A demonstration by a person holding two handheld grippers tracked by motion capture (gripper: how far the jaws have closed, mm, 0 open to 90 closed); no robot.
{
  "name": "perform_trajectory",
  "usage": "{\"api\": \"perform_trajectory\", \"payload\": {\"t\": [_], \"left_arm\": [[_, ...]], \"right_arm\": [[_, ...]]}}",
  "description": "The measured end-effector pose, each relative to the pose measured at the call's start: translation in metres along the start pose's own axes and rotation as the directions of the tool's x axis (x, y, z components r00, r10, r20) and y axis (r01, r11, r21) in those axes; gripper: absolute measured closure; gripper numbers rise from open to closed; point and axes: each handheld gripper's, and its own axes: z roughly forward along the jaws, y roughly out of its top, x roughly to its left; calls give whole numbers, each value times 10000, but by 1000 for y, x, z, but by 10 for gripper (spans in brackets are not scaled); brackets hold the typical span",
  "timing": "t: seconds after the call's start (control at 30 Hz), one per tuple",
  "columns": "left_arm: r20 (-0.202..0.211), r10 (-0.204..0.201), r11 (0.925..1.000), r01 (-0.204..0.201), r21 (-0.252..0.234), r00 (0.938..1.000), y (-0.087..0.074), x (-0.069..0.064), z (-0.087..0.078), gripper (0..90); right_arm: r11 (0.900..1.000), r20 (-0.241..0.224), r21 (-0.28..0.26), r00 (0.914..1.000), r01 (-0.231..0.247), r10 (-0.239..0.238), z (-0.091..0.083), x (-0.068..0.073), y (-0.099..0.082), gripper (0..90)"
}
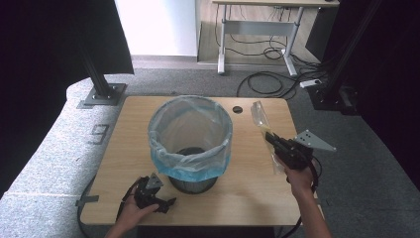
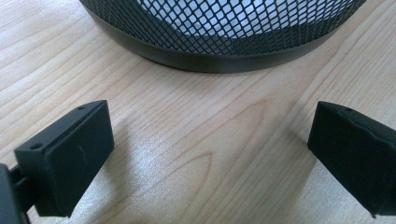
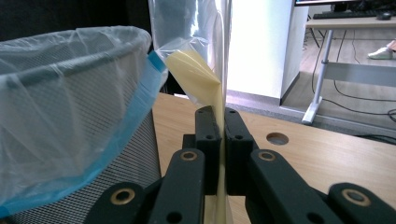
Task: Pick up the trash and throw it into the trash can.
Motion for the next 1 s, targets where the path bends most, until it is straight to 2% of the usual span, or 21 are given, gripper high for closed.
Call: {"api": "perform_trajectory", "payload": {"t": [0.47,0.57,0.67,1.0], "left_arm": [[0,0,10000,0,1,10000,0,0,0,1],[1,1,10000,-1,4,10000,0,0,0,1],[-3,2,10000,-2,1,10000,0,0,0,1],[-4,7,10000,-7,5,10000,0,0,0,1]], "right_arm": [[9993,-431,-265,9987,246,-258,4,15,14,869],[9992,-454,-343,9987,214,-229,4,16,17,869],[9991,-632,-419,9980,-31,5,5,18,21,869],[9984,-721,-567,9974,24,-65,9,27,35,869]]}}
